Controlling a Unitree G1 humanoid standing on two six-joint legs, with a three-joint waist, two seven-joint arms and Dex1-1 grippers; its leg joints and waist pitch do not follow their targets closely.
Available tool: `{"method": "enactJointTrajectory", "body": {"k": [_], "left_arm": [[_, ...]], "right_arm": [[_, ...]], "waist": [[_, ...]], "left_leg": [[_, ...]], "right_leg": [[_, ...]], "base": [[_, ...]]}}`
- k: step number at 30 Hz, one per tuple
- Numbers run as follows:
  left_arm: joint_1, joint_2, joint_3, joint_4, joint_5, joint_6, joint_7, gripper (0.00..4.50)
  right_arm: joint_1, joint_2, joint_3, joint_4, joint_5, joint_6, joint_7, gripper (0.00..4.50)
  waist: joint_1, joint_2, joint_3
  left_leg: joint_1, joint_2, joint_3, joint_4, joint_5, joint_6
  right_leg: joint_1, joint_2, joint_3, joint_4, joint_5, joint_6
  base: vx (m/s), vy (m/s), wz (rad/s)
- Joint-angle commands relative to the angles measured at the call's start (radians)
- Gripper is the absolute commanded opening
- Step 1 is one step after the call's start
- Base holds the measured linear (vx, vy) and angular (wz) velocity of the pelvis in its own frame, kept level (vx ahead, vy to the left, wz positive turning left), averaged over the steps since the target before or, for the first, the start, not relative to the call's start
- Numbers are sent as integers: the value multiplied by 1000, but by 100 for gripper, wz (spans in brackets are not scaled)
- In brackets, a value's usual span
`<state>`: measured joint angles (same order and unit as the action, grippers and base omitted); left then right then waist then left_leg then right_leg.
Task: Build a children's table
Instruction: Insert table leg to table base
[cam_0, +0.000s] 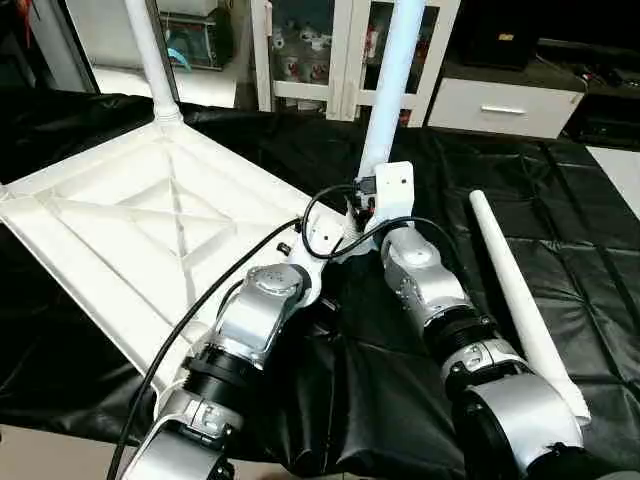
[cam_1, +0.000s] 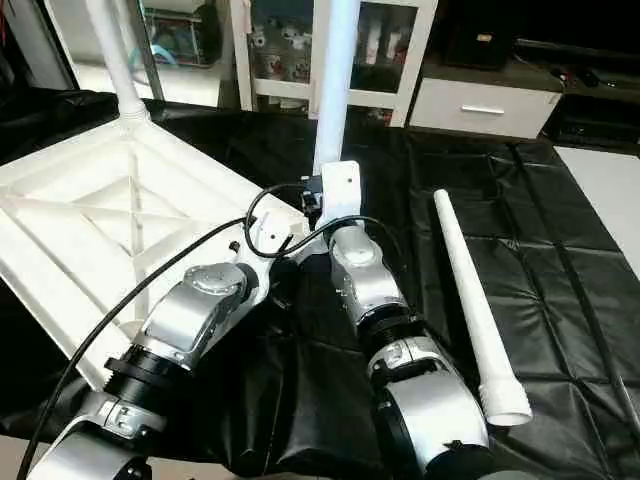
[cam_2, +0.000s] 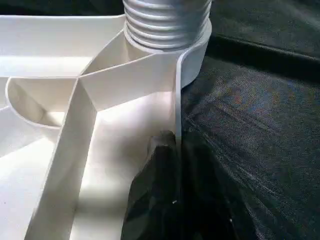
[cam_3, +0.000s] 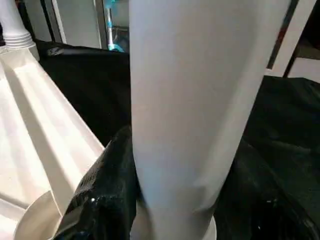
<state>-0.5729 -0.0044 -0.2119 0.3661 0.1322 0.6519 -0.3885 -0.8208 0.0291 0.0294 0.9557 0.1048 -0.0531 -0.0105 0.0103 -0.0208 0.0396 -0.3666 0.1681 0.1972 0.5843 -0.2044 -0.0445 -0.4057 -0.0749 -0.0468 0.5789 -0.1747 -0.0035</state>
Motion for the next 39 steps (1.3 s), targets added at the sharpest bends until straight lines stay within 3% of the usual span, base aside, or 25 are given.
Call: {"method": "enactJointTrajectory", "body": {"k": [1,8,9,11,12,21,25,28,29,30,32,36,39], "left_arm": [[-11,-42,-34,-65,-44,-33,-32,0],[-9,-28,-31,-62,-42,-37,-42,0],[-9,-26,-31,-63,-42,-37,-43,0],[-7,-16,-27,-66,-42,-36,-46,0],[-7,-12,-25,-66,-42,-37,-48,0],[-3,19,-14,-64,-43,-42,-60,0],[-2,29,-15,-64,-45,-43,-65,0],[-3,38,-18,-63,-48,-42,-71,0],[-3,39,-18,-63,-48,-42,-71,0],[-3,41,-19,-63,-49,-43,-74,0],[-4,46,-20,-62,-49,-43,-78,0],[-1,64,-34,-65,-51,-38,-109,0],[11,85,-55,-74,-54,-36,-152,0]], "right_arm": [[39,-17,-21,118,-28,49,-36,184],[47,-13,-34,81,3,-32,58,184],[48,-13,-35,76,4,-37,64,219],[59,-17,-33,44,13,-53,100,219],[62,-19,-33,32,17,-58,113,244],[117,-38,-32,-107,51,-58,260,321],[147,-50,-26,-161,58,-46,314,348],[172,-60,-32,-212,75,-27,345,378],[174,-61,-32,-216,76,-25,348,383],[183,-64,-33,-233,76,-18,352,383],[202,-74,-33,-271,80,-4,359,407],[243,-106,-32,-350,77,35,380,422],[272,-138,-36,-408,84,70,403,428]], "waist": [[5,-2,-51],[8,-4,-53],[9,-4,-54],[13,-4,-55],[14,-4,-55],[34,-7,-60],[35,-6,-56],[34,-4,-54],[34,-5,-55],[34,0,-55],[35,-3,-57],[39,-2,-59],[44,-4,-56]], "left_leg": [[9,62,-26,-75,-195,49],[7,61,-24,-70,-164,72],[8,62,-24,-69,-158,75],[8,62,-23,-67,-138,90],[8,62,-23,-66,-128,94],[5,63,-19,-55,-36,158],[4,63,-18,-54,-78,145],[7,63,-19,-58,-126,110],[6,64,-20,-59,-127,103],[6,64,-21,-59,-124,100],[6,63,-21,-58,-108,98],[5,61,-20,-54,-65,119],[7,62,-19,-55,-91,115]], "right_leg": [[39,-70,41,-56,-162,-220],[44,-72,41,-51,-114,-239],[44,-73,41,-50,-107,-241],[46,-73,41,-48,-86,-249],[47,-73,41,-46,-77,-251],[50,-73,41,-30,29,-289],[45,-73,42,-37,-45,-283],[42,-71,42,-44,-116,-267],[43,-70,41,-43,-118,-261],[43,-70,41,-41,-110,-262],[44,-69,42,-39,-78,-263],[47,-69,41,-32,-13,-272],[46,-70,42,-38,-63,-269]], "base": [[0,0,0],[0,0,0],[0,0,0],[0,0,0],[0,0,0],[0,0,0],[0,0,0],[0,0,0],[0,0,0],[0,0,0],[0,0,0],[0,0,0],[0,0,0]]}}
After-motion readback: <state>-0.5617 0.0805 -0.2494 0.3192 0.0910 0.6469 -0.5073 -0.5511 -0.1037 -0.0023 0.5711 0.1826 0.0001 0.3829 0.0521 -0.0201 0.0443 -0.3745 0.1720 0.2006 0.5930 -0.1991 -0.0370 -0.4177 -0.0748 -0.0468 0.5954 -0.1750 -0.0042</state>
